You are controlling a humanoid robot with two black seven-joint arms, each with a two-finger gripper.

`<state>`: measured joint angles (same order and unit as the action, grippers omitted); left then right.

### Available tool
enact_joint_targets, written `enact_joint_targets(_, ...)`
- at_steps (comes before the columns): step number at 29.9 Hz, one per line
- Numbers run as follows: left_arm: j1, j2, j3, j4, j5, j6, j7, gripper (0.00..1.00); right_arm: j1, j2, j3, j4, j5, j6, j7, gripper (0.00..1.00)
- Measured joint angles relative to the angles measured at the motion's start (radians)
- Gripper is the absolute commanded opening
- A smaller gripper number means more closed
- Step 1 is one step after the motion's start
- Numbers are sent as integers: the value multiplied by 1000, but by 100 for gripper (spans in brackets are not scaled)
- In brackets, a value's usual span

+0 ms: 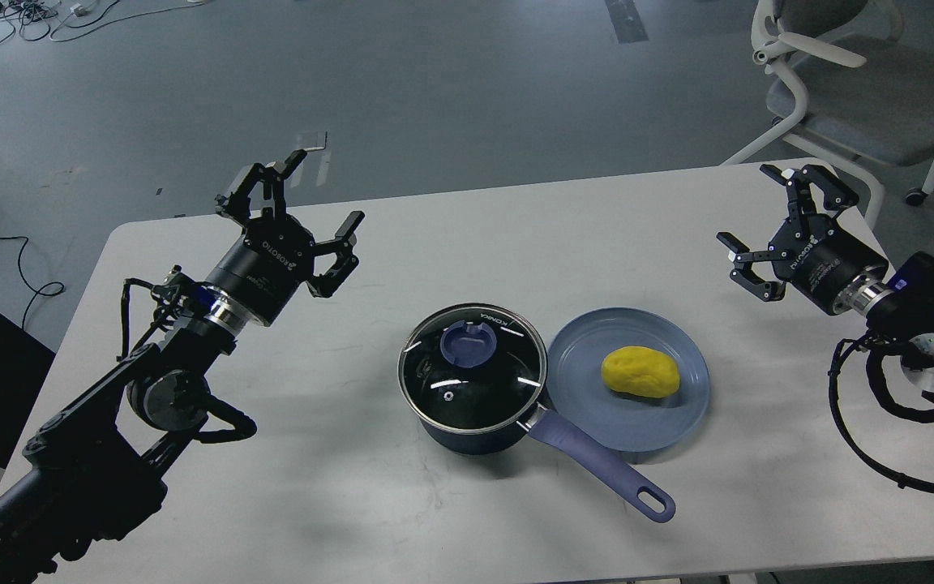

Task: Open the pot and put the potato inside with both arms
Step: 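Move the left gripper toward the glass lid knob on the black pot, then lower the left gripper and grasp the lid's knob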

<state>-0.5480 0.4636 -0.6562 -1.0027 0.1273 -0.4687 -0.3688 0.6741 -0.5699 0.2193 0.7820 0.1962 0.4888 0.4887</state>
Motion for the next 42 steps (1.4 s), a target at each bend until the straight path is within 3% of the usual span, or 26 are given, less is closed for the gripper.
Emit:
enact_joint_targets(10,-3,109,-13,-2,-3,-16,6,98,-45,-15,-9,-72,0,0,0,100)
enact_joint_targets(19,-73,314,-12,-294,203,-21,1,98,-57,-21,-10,-63,0,0,0,100)
enact_joint_targets(24,-132,400,-16,-488,584,-7,0,98,-43,-19,-9,-73,0,0,0,100)
enact_joint_targets(28,-151,386,-40,-586,997,12,-1,98,-41,-12,-10,-76,0,0,0,100)
enact_joint_targets(34,-175,278,-34,-625,1573,37,-2,98,-28,-11,-1,-77,0,0,0,100)
enact_joint_targets(42,-166,179,59,-608,2003,77,-5,98,-13,-4,-10,-73,0,0,0,100)
